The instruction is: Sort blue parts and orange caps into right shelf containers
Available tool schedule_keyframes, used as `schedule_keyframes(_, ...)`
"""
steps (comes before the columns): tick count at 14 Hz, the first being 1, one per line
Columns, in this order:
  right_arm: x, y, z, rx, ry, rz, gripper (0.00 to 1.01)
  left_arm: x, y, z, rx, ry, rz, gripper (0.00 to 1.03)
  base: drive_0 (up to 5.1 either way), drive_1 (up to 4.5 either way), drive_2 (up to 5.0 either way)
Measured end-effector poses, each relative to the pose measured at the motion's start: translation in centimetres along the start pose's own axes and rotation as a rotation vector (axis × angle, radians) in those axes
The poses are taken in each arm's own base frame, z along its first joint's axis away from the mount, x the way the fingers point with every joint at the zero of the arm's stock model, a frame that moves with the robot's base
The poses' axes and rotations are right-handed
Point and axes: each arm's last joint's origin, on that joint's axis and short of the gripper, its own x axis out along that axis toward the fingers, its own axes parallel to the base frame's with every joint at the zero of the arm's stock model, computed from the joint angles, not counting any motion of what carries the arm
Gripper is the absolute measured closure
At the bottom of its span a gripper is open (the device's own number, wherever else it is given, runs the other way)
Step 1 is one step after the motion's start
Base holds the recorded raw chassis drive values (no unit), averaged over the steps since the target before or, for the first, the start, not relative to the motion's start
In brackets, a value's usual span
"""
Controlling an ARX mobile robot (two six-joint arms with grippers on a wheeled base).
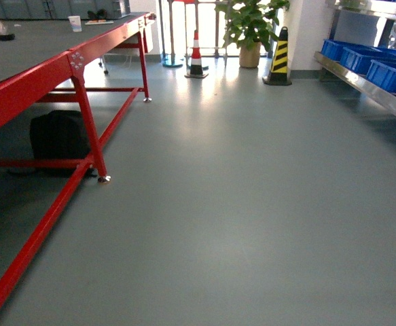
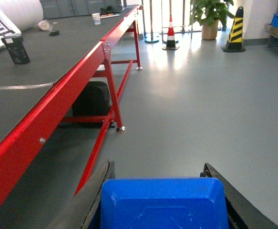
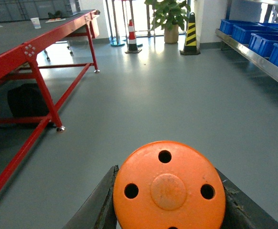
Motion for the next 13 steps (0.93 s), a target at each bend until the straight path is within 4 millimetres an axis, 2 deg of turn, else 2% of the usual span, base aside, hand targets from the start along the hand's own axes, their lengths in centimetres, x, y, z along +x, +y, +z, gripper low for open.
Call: schedule_keyframes(13, 0.00, 0.00, 0.01, 0.000, -0.002, 0.000, 0.57, 0.00, -0.01, 0.04, -0.001, -0.004, -0.001, 0.58, -0.1, 4.21, -4.3)
